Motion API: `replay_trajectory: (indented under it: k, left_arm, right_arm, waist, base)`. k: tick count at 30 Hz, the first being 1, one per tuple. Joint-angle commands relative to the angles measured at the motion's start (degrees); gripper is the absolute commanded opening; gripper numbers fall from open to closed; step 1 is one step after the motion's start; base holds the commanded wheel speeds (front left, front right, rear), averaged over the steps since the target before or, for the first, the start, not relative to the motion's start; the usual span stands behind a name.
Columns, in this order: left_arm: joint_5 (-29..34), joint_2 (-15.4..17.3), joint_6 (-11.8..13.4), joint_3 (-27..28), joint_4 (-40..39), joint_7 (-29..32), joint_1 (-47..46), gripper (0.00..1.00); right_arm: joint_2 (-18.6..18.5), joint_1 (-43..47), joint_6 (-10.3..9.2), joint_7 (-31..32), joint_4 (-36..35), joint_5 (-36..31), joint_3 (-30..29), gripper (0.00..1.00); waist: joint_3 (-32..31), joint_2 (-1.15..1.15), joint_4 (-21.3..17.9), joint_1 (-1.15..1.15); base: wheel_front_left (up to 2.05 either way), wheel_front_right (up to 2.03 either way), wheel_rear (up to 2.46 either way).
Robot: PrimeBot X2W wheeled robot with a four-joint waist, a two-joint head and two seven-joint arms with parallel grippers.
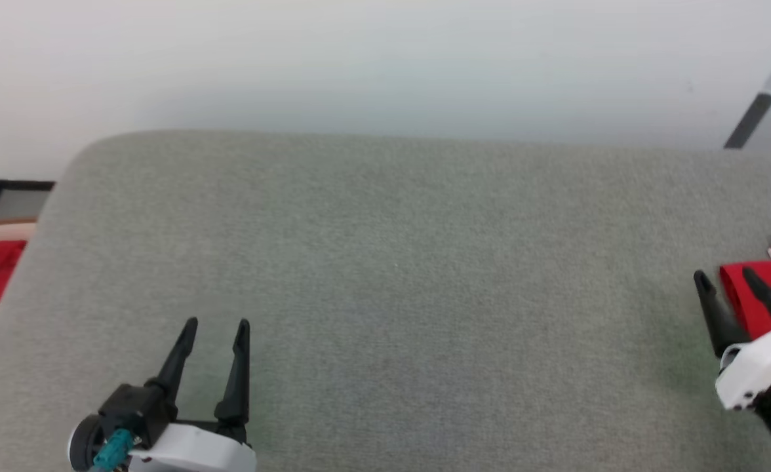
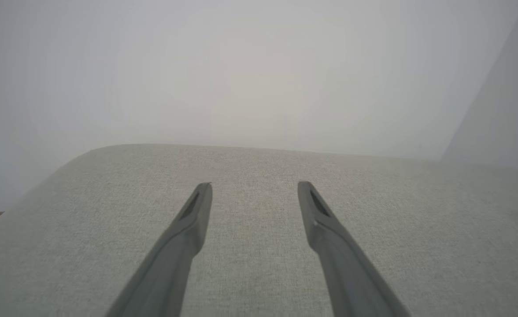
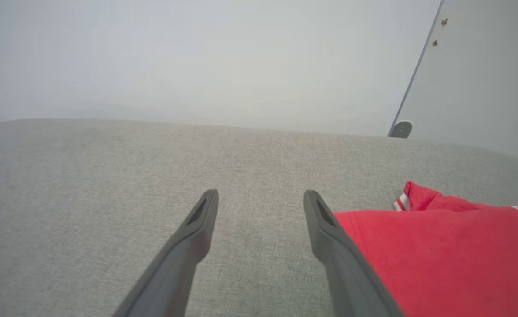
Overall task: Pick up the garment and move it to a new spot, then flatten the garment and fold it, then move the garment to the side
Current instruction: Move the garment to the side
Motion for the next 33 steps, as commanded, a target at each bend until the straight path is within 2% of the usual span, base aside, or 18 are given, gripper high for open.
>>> replay_trajectory:
  k: [1, 13, 25, 33]
  left_arm:
    - [-0.25, -0.03, -0.13, -0.03, 0.06, 0.05, 0.61, 1.0]
    - [-0.95, 0.17, -0.14, -1.82, -2.96, 0.05, 5.52, 1.0]
    - [0.42, -0.7, -0.14, -0.52, -10.75, 0.05, 13.61, 1.0]
    - [0.75, -0.74, -0.14, 0.12, -11.57, 0.05, 14.18, 1.0]
  right_arm:
    - [0.34, 1.11, -0.06, -0.63, -0.5, -0.48, -0.67, 1.0]
    - [5.72, 16.45, -0.06, -4.58, -12.77, -3.55, -9.47, 1.0]
    - [10.97, 27.11, -0.06, -1.08, -26.95, -9.04, -18.29, 1.0]
    - [13.12, 29.29, -0.06, 0.53, -31.28, -10.79, -19.67, 1.0]
  waist:
    - [-1.96, 0.0, 1.72, 0.0]
    - [-4.79, 0.0, 3.93, 0.0]
    - [-4.77, 0.0, 4.38, 0.0]
    - [-5.08, 0.0, 4.01, 0.0]
  base:
    - [0.0, 0.0, 0.0]
    - [0.0, 0.0, 0.0]
    - [0.0, 0.0, 0.0]
    - [0.0, 0.0, 0.0]
